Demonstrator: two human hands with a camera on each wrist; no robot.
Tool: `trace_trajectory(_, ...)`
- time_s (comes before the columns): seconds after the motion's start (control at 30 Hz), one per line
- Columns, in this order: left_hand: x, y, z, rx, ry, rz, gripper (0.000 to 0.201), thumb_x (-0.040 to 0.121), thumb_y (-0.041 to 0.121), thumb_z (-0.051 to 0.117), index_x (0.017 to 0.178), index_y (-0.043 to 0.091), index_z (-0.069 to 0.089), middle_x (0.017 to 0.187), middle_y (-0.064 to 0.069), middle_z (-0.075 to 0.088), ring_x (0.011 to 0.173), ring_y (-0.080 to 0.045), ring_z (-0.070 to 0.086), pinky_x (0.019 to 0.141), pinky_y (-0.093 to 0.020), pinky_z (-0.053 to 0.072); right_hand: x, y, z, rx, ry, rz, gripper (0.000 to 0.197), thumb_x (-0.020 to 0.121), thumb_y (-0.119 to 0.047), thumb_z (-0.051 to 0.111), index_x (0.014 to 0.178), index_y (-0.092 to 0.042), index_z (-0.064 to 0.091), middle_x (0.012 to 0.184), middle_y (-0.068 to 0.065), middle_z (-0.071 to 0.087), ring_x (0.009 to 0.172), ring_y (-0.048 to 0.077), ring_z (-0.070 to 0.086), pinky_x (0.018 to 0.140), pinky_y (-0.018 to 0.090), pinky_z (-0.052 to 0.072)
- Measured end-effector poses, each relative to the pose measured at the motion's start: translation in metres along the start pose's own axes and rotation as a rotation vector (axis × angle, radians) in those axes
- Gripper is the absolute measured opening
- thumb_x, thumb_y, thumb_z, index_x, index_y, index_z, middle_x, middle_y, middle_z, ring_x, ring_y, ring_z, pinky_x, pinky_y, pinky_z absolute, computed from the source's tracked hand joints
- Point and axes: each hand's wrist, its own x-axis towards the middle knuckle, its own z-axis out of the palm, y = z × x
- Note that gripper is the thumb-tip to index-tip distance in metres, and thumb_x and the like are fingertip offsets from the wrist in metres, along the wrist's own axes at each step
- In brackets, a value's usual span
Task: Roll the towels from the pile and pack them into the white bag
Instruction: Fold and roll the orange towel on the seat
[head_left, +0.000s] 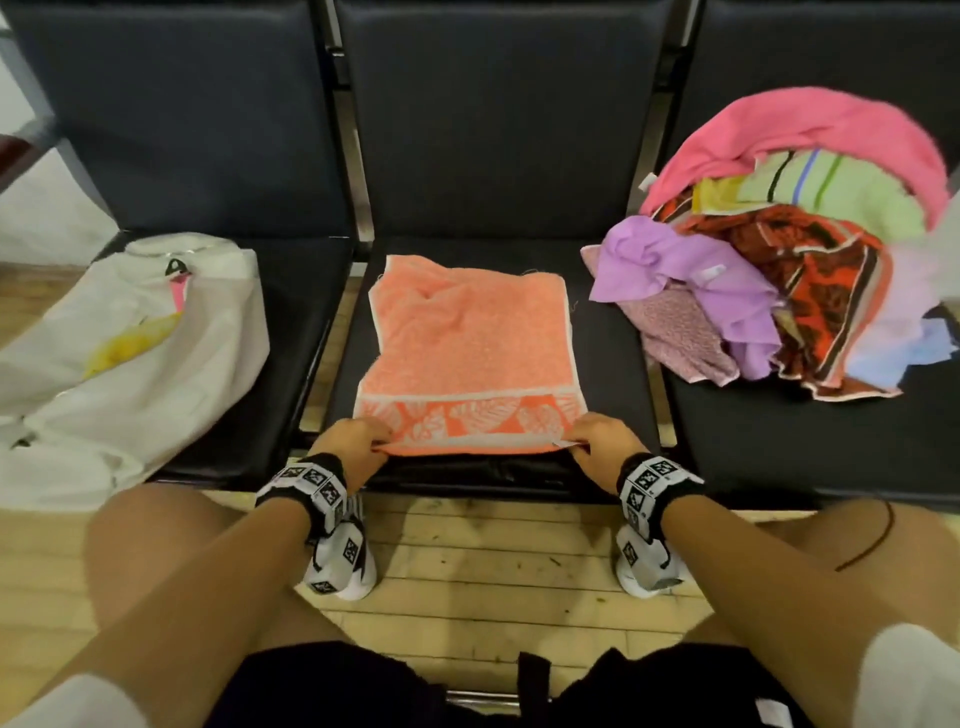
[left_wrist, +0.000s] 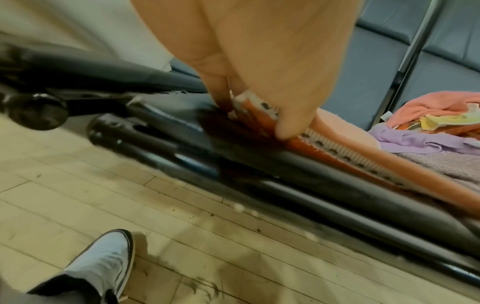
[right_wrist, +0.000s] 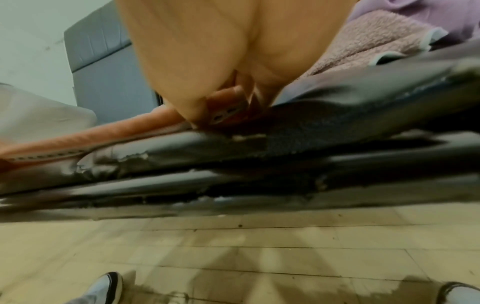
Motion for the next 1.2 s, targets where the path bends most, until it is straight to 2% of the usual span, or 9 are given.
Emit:
trace_trajectory(0.17,-0.012,-0.018,0.022,-0.143,0.117,0.102,0.038,0.091,0.013,0.066,0.129,0.017,0.067,0.143,0.0,0.055,0.137,-0.022,0.046,0.117,-0.032,0.029,-0.005,0.01,0.017,0.034,0.09,-0.019,0.021,0.096,-0.013,0.055,0.106,-0.016,0.074,0.11,0.002,0.066,0.106,0.025,0.058,0.116,0.045,0.027)
trace_trajectory(0.4,-0.019,-0.025,0.044,-0.349,0.333,0.078,0.029,0.092,0.025,0.069,0.11,0.004,0.074,0.123,-0.001,0.054,0.119,-0.016,0.048,0.102,-0.02,0.029,-0.011,0.023,0.021,0.107,0.134,-0.027,0.026,0.1,-0.034,0.053,0.086,-0.019,0.07,0.082,-0.001,0.07,0.082,0.023,0.061,0.116,0.053,0.023)
trace_trajectory(0.53,-0.015,-0.038,0.05,-0.444,0.284,-0.013,0.044,0.089,0.054,0.056,0.082,0.016,0.078,0.12,0.006,0.053,0.125,-0.018,0.048,0.109,-0.035,0.036,-0.022,0.017,0.018,0.212,0.15,0.11,0.033,0.097,-0.034,0.059,0.125,-0.017,0.067,0.132,0.003,0.063,0.133,0.033,0.043,0.121,0.041,0.018)
trace_trajectory(0.63,-0.016,-0.031,0.049,-0.377,0.303,-0.031,0.043,0.088,0.044,0.069,0.067,0.006,0.073,0.114,0.001,0.054,0.118,-0.024,0.051,0.103,-0.035,0.039,-0.026,0.013,0.02,0.238,0.142,0.2,0.039,0.094,-0.04,0.062,0.13,-0.024,0.062,0.136,0.001,0.059,0.142,0.033,0.034,0.112,0.04,0.033)
trace_trajectory(0.73,-0.02,-0.017,0.048,-0.358,0.399,-0.06,0.031,0.083,0.032,0.078,0.078,0.002,0.07,0.118,-0.004,0.054,0.111,-0.024,0.051,0.099,-0.035,0.042,-0.026,0.008,0.027,0.258,0.235,0.232,0.039,0.09,-0.038,0.065,0.126,-0.025,0.061,0.124,0.002,0.063,0.124,0.027,0.052,0.098,0.037,0.045)
trace_trajectory(0.83,-0.023,-0.005,0.047,-0.309,0.488,-0.1,0.034,0.078,0.025,0.081,0.106,0.011,0.065,0.132,-0.009,0.047,0.126,-0.029,0.042,0.107,-0.041,0.037,-0.027,0.0,0.032,0.101,0.435,0.13,0.041,0.084,-0.025,0.071,0.124,-0.018,0.063,0.12,0.003,0.058,0.113,0.025,0.05,0.095,0.039,0.045)
trace_trajectory(1.0,-0.029,0.031,0.043,-0.135,0.539,0.216,0.016,0.081,0.011,0.069,0.097,0.013,0.07,0.115,-0.007,0.06,0.111,-0.031,0.051,0.091,-0.048,0.049,-0.015,-0.02,0.04,-0.157,0.462,-0.248,0.036,0.056,0.016,0.072,0.083,-0.007,0.073,0.091,0.009,0.067,0.083,0.034,0.06,0.07,0.042,0.053)
trace_trajectory(1.1,-0.031,0.049,0.056,-0.093,0.379,0.367,0.035,0.09,0.034,0.049,0.105,0.013,0.071,0.108,-0.005,0.066,0.103,-0.027,0.056,0.088,-0.043,0.051,-0.018,-0.03,0.044,-0.141,0.299,-0.22,0.029,0.071,0.009,0.065,0.095,-0.005,0.073,0.1,0.01,0.068,0.097,0.033,0.059,0.083,0.044,0.054)
trace_trajectory(1.2,-0.028,0.045,0.069,-0.008,0.341,0.368,0.034,0.087,0.038,0.063,0.112,0.016,0.071,0.11,-0.003,0.066,0.102,-0.026,0.056,0.085,-0.043,0.051,-0.027,-0.03,0.045,-0.087,0.268,-0.144,0.032,0.084,-0.014,0.058,0.114,-0.013,0.069,0.121,0.004,0.062,0.115,0.025,0.051,0.096,0.038,0.046)
